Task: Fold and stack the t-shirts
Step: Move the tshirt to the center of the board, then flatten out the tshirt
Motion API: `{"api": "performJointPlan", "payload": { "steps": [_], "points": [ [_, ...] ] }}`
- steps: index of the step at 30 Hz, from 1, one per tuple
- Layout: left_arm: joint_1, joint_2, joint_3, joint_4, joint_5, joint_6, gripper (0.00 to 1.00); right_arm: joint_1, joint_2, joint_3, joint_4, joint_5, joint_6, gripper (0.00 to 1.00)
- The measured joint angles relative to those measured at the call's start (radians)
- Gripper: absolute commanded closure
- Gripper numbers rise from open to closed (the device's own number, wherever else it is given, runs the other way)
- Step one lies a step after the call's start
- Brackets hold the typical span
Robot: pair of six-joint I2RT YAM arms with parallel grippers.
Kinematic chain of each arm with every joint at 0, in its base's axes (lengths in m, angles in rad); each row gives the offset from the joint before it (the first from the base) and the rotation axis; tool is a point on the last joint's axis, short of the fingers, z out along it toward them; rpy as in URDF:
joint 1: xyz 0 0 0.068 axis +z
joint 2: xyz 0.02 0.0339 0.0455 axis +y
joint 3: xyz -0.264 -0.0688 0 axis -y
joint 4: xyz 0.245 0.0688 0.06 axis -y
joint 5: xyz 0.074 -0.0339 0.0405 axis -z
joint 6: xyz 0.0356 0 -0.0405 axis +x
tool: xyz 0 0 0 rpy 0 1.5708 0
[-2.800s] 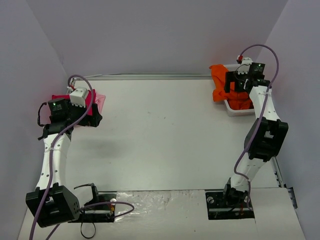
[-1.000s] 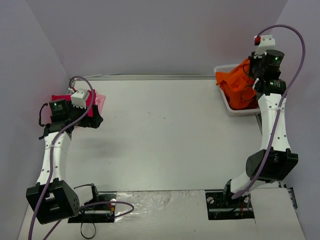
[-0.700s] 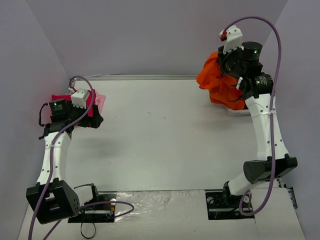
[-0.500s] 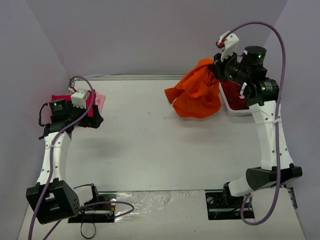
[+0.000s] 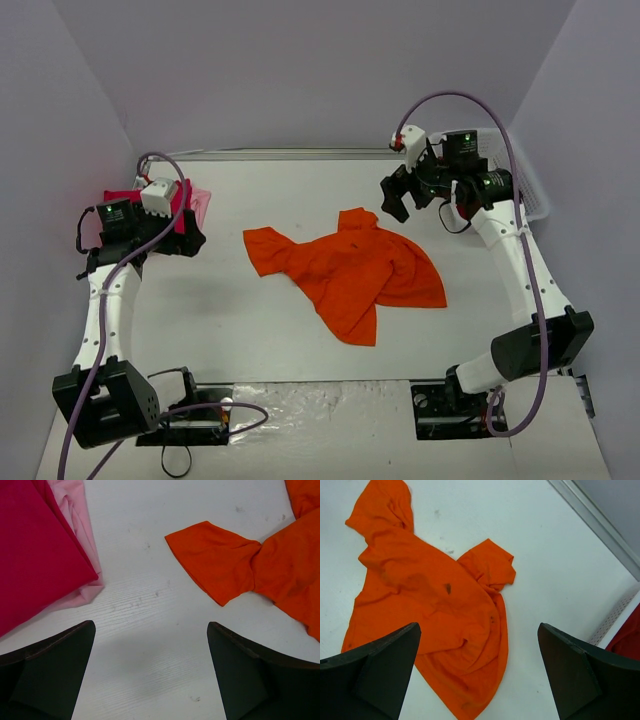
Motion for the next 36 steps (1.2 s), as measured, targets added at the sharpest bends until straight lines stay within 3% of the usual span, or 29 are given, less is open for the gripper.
{"api": "performJointPlan", "payload": {
  "steps": [15,24,32,36],
  "points": [
    [-0.015,0.030,0.000,-0.047,0.100,0.045,0.06,0.008,-0.016,-0.327,-0.003,0.022,-0.030,0.02],
    [-0.008,0.046,0.004,-0.053,0.047,0.047,0.06,0.294,0.008,-0.367,-0.031,0.101,-0.056,0.07],
    [-0.003,0.060,0.005,-0.060,0.040,0.050,0.06,0.333,0.161,-0.385,-0.030,0.165,-0.078,0.18],
    [-0.002,0.074,0.005,-0.063,0.027,0.052,0.06,0.415,0.217,-0.389,-0.029,0.218,-0.079,0.20]
  ]
}}
